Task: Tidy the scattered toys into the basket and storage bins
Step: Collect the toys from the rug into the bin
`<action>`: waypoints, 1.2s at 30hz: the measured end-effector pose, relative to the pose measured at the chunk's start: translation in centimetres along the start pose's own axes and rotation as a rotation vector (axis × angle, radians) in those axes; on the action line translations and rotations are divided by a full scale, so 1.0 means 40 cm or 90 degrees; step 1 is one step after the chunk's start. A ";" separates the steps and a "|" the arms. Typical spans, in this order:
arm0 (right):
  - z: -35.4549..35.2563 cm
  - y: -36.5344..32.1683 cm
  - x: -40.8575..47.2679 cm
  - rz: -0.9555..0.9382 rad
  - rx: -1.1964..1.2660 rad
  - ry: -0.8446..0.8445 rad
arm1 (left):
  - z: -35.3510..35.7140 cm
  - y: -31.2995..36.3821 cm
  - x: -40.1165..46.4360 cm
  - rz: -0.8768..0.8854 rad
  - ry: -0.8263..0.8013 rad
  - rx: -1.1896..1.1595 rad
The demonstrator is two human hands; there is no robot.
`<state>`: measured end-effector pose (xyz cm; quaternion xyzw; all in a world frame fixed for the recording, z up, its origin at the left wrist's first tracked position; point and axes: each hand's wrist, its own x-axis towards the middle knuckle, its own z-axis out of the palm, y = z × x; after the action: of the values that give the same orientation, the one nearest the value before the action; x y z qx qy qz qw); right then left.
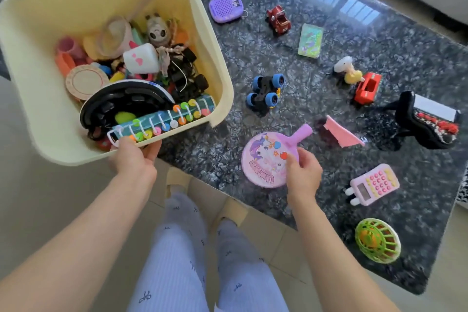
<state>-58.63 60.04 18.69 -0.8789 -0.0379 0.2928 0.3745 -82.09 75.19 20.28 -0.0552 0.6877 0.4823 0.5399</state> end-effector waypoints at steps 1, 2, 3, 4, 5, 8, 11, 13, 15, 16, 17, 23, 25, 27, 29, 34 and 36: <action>-0.001 -0.033 -0.014 -0.002 0.075 0.016 | -0.002 0.005 -0.003 0.001 0.005 0.003; -0.003 -0.068 -0.029 -0.006 0.149 0.023 | -0.001 0.003 -0.009 -0.003 0.009 0.003; -0.002 -0.103 -0.043 -0.016 0.207 0.022 | 0.003 0.000 -0.014 -0.005 0.019 0.008; 0.002 -0.142 -0.063 -0.037 0.254 0.004 | 0.006 -0.004 -0.022 -0.008 0.029 0.005; 0.019 -0.190 -0.085 -0.062 0.285 -0.030 | 0.010 0.004 -0.028 -0.007 0.039 -0.002; 0.084 -0.304 -0.145 -0.131 0.309 -0.167 | 0.026 0.004 -0.053 -0.011 0.062 -0.030; 0.189 -0.391 -0.191 -0.157 0.248 -0.279 | 0.035 0.015 -0.056 -0.016 0.080 -0.050; 0.258 -0.437 -0.213 -0.160 0.226 -0.327 | 0.035 0.024 -0.057 -0.034 0.094 -0.057; 0.321 -0.479 -0.228 -0.150 0.216 -0.370 | 0.033 0.029 -0.061 -0.040 0.095 -0.052; 0.351 -0.501 -0.236 -0.145 0.217 -0.404 | 0.032 0.034 -0.063 -0.043 0.091 -0.053; 0.375 -0.518 -0.241 -0.145 0.212 -0.437 | 0.030 0.034 -0.066 -0.044 0.086 -0.052; 0.367 -0.536 -0.197 -0.257 0.085 -0.466 | 0.032 0.037 -0.068 -0.038 0.107 -0.024; 0.328 -0.520 -0.156 -0.273 0.092 -0.416 | 0.033 0.036 -0.070 -0.030 0.122 -0.013; 0.294 -0.501 -0.109 -0.294 0.091 -0.352 | 0.034 0.036 -0.073 -0.029 0.127 -0.009; 0.260 -0.483 -0.056 -0.325 0.030 -0.275 | 0.038 0.038 -0.078 -0.027 0.127 -0.007; 0.216 -0.413 0.075 -0.344 -0.194 -0.161 | 0.037 0.035 -0.076 -0.006 0.123 0.015; 0.216 -0.387 0.119 -0.327 -0.257 -0.142 | 0.036 0.034 -0.076 -0.003 0.118 0.024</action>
<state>-57.04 77.99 22.17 -0.8596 -0.3557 0.2703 0.2481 -80.65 75.58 23.59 -0.0912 0.7436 0.4607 0.4759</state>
